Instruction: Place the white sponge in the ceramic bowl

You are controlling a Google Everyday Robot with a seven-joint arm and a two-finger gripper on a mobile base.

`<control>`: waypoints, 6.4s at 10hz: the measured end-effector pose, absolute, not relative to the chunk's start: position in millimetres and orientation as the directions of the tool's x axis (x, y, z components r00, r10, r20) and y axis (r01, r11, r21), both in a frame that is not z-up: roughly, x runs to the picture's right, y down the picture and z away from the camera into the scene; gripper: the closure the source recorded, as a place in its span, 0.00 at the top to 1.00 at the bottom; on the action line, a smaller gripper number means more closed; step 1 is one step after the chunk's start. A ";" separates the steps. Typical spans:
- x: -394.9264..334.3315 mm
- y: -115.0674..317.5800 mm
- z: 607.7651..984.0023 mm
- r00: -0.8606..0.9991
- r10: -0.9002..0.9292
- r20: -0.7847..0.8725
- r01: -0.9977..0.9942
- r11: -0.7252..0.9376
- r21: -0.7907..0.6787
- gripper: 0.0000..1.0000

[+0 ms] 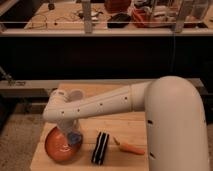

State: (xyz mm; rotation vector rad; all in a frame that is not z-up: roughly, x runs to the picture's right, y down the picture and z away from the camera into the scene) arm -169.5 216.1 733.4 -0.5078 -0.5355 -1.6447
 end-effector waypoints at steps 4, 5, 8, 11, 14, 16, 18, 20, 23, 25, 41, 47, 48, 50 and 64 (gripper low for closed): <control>-170.2 218.2 732.0 -0.136 -0.782 0.608 0.990 -0.122 0.064 0.00; -170.2 218.8 731.8 -0.136 -0.781 0.609 0.990 -0.121 0.065 0.00; -170.7 220.4 730.8 -0.138 -0.779 0.612 0.990 -0.121 0.070 0.00; -171.5 222.0 729.8 -0.140 -0.777 0.614 0.990 -0.120 0.073 0.00; -171.9 223.1 728.8 -0.141 -0.775 0.615 0.990 -0.119 0.076 0.00; -172.0 223.6 728.1 -0.141 -0.775 0.617 0.990 -0.118 0.078 0.00; -172.2 224.3 727.4 -0.141 -0.774 0.618 0.990 -0.118 0.079 0.00; -172.6 224.9 726.7 -0.142 -0.773 0.619 0.990 -0.117 0.081 0.00; -172.7 225.8 725.7 -0.143 -0.771 0.621 0.990 -0.116 0.083 0.07; -173.2 226.6 724.7 -0.144 -0.769 0.622 0.990 -0.116 0.086 0.07; -174.2 230.9 719.7 -0.148 -0.761 0.631 0.989 -0.109 0.100 0.31; -174.8 231.2 716.8 -0.151 -0.759 0.633 0.989 -0.107 0.107 0.44; -174.5 231.5 716.7 -0.151 -0.758 0.634 0.988 -0.107 0.107 0.42; -174.4 232.1 715.8 -0.154 -0.757 0.635 0.988 -0.108 0.110 0.42; -176.5 232.0 712.2 -0.162 -0.751 0.640 0.986 -0.105 0.127 0.26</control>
